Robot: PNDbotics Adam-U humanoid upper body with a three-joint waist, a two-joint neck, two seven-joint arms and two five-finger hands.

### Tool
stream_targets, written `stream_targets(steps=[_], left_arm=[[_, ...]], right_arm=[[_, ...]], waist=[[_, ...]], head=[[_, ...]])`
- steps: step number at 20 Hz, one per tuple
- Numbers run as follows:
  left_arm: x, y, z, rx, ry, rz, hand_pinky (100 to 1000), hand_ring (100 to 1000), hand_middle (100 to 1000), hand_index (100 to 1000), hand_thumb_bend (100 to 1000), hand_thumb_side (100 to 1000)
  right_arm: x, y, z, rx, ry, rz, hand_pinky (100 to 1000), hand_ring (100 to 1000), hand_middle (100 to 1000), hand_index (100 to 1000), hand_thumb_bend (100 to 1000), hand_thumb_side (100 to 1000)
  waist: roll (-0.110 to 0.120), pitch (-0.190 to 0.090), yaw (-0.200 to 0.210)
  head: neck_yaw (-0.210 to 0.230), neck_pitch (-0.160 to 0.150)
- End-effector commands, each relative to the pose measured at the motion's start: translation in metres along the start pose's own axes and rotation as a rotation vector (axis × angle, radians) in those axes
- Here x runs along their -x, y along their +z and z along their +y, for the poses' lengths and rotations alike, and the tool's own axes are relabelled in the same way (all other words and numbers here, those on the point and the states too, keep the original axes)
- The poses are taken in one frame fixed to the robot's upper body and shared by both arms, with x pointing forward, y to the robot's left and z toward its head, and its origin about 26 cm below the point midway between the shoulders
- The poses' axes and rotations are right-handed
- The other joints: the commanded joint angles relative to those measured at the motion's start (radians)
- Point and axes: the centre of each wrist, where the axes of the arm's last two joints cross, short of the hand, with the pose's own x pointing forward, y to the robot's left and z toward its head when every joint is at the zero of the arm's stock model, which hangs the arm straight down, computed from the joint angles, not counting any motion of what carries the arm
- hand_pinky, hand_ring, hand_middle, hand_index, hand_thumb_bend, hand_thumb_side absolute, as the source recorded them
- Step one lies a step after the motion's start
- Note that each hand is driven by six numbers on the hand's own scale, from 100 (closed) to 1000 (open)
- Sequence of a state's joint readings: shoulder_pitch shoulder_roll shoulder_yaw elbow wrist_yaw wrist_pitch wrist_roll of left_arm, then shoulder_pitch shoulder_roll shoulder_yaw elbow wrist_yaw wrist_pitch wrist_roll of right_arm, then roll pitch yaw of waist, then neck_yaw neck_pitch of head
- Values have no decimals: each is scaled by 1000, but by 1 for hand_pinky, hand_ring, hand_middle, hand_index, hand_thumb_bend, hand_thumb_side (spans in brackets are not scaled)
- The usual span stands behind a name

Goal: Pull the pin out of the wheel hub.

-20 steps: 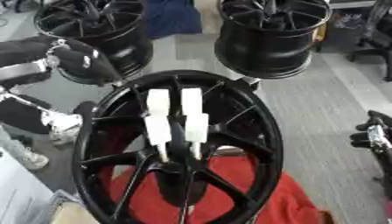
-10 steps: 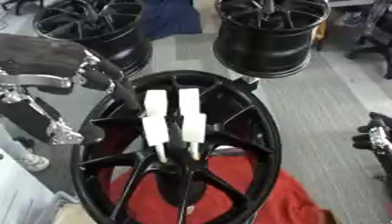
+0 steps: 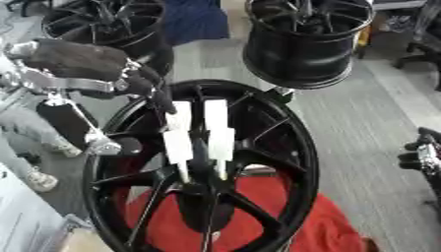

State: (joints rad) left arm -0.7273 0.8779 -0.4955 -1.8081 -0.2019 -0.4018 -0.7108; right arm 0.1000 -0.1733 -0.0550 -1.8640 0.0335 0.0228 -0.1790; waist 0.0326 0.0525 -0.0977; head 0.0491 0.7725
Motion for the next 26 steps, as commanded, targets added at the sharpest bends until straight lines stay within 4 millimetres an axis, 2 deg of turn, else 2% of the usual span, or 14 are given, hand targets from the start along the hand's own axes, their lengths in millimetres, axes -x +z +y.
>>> stream_targets(steps=[1,5,18,26], left_arm=[[1,-4,8,60,-63,-33,704,657,745,863,267,268],[2,-12,10,88,-85,-64,715,669,748,864,283,213],[7,-29,4,234,-209,-171,748,710,755,863,315,212],[13,-30,-8,289,-238,-174,732,676,735,853,306,211]], right_arm=[[-4,-2,-4,-8,19,-19,582,572,572,805,100,572],[-4,-2,-4,-9,19,-20,582,573,572,804,100,572],[-5,-3,-3,-15,19,-25,583,573,572,802,100,573],[-5,-4,-3,-16,21,-27,583,573,572,802,100,573]], waist=[[-1,-8,-1],[0,-9,-3],[4,-8,-12],[8,-8,-14]], head=[[2,-2],[2,-2],[4,-2],[2,-2]])
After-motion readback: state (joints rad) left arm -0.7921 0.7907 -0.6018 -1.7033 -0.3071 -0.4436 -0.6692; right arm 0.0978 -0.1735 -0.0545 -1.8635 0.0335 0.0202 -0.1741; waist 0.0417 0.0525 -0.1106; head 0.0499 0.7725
